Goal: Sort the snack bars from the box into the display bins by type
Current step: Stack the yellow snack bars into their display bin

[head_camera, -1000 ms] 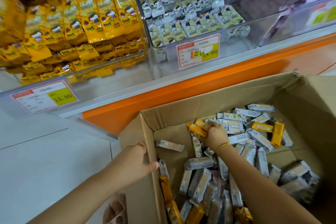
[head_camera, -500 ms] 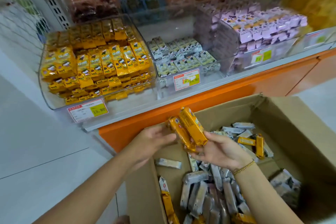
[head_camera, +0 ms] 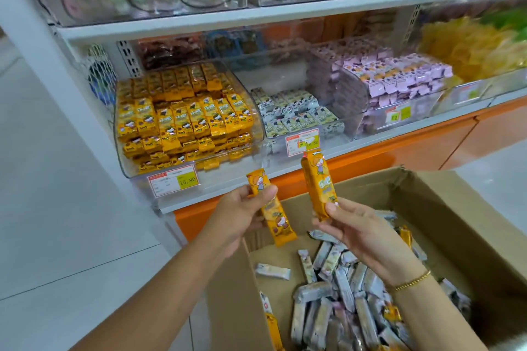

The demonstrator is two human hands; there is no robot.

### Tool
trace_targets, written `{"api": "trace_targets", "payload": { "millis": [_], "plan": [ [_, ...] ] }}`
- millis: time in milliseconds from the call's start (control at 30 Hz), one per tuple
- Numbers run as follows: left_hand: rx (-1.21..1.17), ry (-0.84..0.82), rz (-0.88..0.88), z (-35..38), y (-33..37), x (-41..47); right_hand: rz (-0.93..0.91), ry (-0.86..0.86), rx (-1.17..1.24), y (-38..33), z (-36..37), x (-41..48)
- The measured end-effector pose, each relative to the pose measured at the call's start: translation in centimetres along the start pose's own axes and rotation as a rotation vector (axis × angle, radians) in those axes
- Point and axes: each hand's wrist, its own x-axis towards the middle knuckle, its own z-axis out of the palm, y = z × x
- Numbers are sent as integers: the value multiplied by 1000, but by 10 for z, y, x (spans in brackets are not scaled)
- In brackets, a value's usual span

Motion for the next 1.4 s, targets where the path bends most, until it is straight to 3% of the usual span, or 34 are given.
{"api": "trace_targets", "payload": {
  "millis": [233, 467, 633, 700, 833, 900, 1000, 1100, 1167, 1267, 1400],
  "plan": [
    [-53, 42, 10, -4, 16, -10, -175, 85, -2, -7, 28, -4],
    [-80, -73, 31, -10, 41, -17, -207, 134, -49, -32, 36, 5],
    [-259, -62, 103, -3, 49, -20, -265, 60, -187, -27, 74, 12],
    [-280, -3, 117, -6, 52, -20, -325, 59, -313, -24, 88, 14],
    [-269, 118, 165, -19, 60, -20, -551, 118, -995, -18, 105, 24],
    [-241, 123, 232, -24, 66, -22, -645, 152, -1101, -20, 118, 32],
    [-77, 191, 325, -43, 77, -24, -667, 206, -1097, -34, 141, 58],
    [618, 527, 423, -76, 77, -18, -638, 269, -1177, -52, 170, 102],
    [1030, 668, 426, -91, 73, -20, -577, 273, -1337, -60, 187, 130],
    [1172, 608, 347, -101, 67, -20, -482, 231, -1516, -58, 211, 158],
    [1198, 540, 335, -106, 68, -22, -445, 157, -1492, -41, 236, 167]
  ]
}}
